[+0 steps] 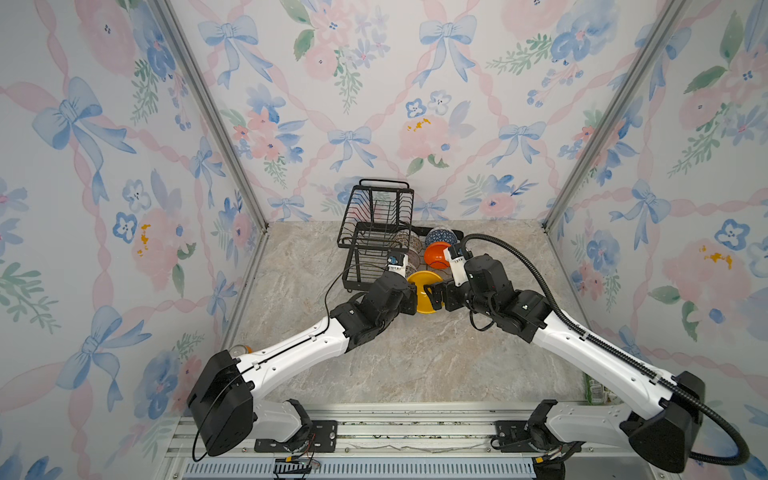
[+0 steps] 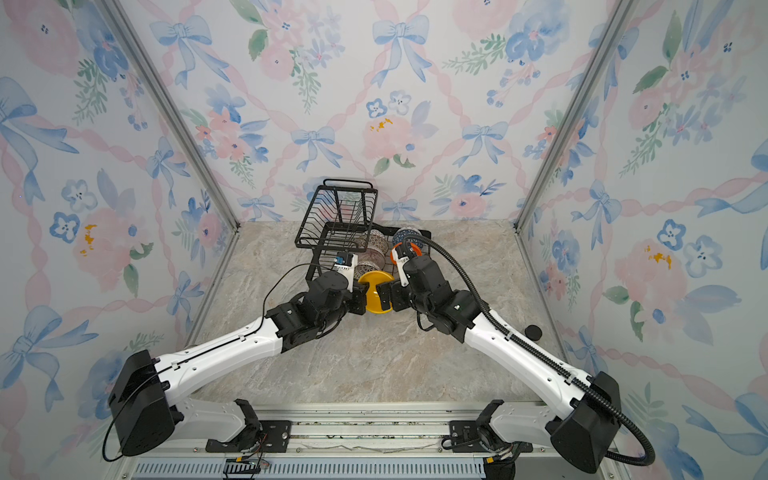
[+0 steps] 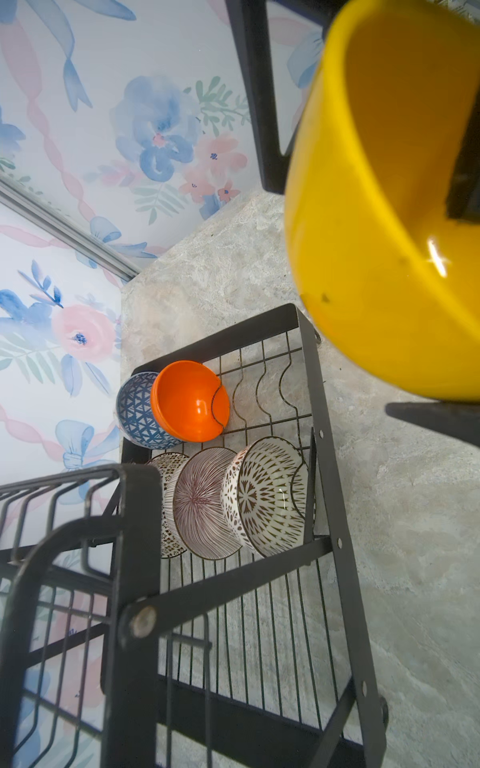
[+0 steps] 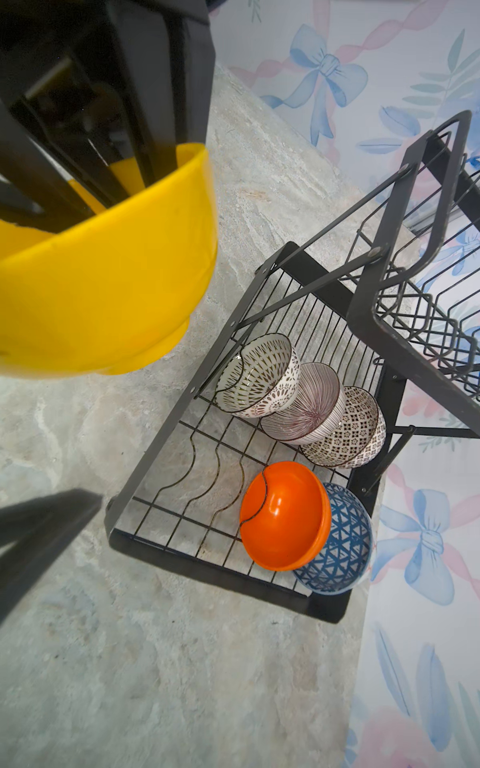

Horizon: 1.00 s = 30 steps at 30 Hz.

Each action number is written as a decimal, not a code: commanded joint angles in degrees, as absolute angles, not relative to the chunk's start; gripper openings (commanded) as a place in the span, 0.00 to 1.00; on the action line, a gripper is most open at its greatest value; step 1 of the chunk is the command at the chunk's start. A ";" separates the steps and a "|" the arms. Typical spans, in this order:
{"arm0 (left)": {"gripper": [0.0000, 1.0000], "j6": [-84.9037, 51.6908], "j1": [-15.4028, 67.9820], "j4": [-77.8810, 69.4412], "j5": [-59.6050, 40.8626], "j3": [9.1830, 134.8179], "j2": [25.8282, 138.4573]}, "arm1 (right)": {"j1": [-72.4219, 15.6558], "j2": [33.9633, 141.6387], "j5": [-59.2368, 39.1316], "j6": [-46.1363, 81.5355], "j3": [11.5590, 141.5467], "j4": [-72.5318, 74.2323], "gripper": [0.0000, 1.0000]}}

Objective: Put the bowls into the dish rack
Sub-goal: 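Grasp the yellow bowl's rim with the right gripper beside the left gripper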

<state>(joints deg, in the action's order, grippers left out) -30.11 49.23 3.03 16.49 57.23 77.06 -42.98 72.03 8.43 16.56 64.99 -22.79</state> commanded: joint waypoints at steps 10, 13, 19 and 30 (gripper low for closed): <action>0.00 -27.97 49.61 -0.68 15.29 58.91 75.85 | -43.10 73.74 8.96 17.40 66.18 -22.68 0.68; 0.00 -27.84 49.66 -1.11 14.60 58.64 75.72 | -43.09 73.96 8.77 17.45 66.36 -22.77 0.61; 0.00 -27.49 49.66 -1.98 12.86 58.01 75.49 | -43.01 74.51 8.61 17.31 67.10 -23.19 0.42; 0.00 -26.55 49.63 -2.55 9.94 56.39 74.61 | -42.87 73.86 10.08 16.22 67.32 -24.30 0.19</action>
